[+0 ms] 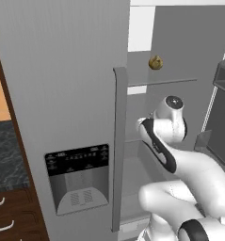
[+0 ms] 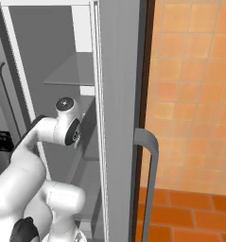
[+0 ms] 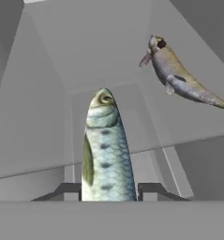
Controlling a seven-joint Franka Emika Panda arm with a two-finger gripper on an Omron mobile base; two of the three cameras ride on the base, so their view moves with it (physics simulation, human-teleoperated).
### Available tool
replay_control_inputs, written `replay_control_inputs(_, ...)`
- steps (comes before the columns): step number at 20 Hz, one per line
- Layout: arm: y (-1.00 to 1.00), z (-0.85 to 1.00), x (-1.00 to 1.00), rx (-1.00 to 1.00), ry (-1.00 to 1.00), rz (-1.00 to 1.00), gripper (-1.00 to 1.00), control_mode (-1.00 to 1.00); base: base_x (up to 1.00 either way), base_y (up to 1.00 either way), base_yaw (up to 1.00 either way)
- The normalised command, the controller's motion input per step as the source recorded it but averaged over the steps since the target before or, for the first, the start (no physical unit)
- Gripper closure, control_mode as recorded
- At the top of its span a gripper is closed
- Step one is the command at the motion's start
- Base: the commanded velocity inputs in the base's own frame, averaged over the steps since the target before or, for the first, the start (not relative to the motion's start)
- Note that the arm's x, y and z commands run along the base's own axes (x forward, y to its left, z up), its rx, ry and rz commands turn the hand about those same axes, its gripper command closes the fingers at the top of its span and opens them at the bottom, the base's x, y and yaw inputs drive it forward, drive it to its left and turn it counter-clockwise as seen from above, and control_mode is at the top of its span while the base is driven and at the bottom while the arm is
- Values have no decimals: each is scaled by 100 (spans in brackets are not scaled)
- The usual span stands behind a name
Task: Place one onion and one fish in each tupperware on the nearby counter, to pack two identical lunches.
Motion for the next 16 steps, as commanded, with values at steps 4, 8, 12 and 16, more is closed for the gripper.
replay_control_inputs(4,9,100,-100,-9,-17,5,100,-100,0,0,0)
replay_control_inputs(8,6,98,-100,-11,-7,0,100,-100,0,0,0)
replay_control_inputs(12,3,82,-100,-9,-11,0,100,-100,0,0,0)
replay_control_inputs(16,8,24,-50,-4,-6,0,100,100,-50,26,1)
